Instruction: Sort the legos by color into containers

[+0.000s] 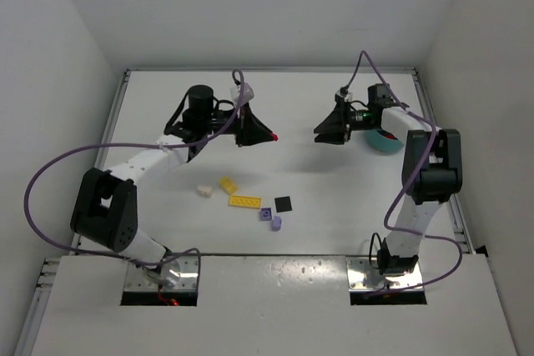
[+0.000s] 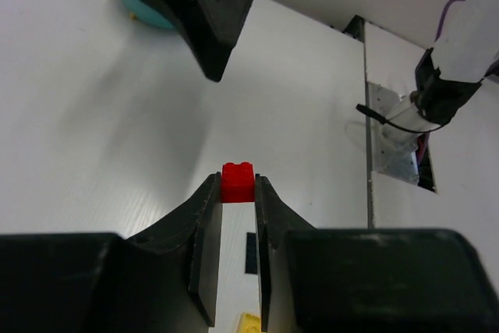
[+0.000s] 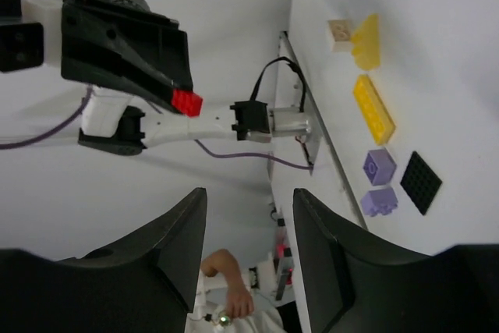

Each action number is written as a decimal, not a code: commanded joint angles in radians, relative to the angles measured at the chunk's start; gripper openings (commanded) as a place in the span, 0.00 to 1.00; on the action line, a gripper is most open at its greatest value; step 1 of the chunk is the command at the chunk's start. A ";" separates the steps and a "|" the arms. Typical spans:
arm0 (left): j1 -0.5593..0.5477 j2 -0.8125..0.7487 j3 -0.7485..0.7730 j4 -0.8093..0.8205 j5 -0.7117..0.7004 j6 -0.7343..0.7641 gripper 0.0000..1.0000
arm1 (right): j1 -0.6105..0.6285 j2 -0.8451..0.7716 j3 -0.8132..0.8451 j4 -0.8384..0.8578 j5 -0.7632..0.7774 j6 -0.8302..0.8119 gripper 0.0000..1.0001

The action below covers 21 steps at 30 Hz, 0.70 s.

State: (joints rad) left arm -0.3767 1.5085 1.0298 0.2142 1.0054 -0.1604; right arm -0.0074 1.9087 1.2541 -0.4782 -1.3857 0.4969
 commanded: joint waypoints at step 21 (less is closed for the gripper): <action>-0.166 0.124 0.085 0.300 -0.085 -0.174 0.00 | 0.110 0.000 0.041 0.113 -0.225 0.164 0.57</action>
State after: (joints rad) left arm -0.5255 1.6306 1.0748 0.4541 0.9325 -0.3344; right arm 0.0837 1.9095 1.2465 -0.3706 -1.4605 0.6598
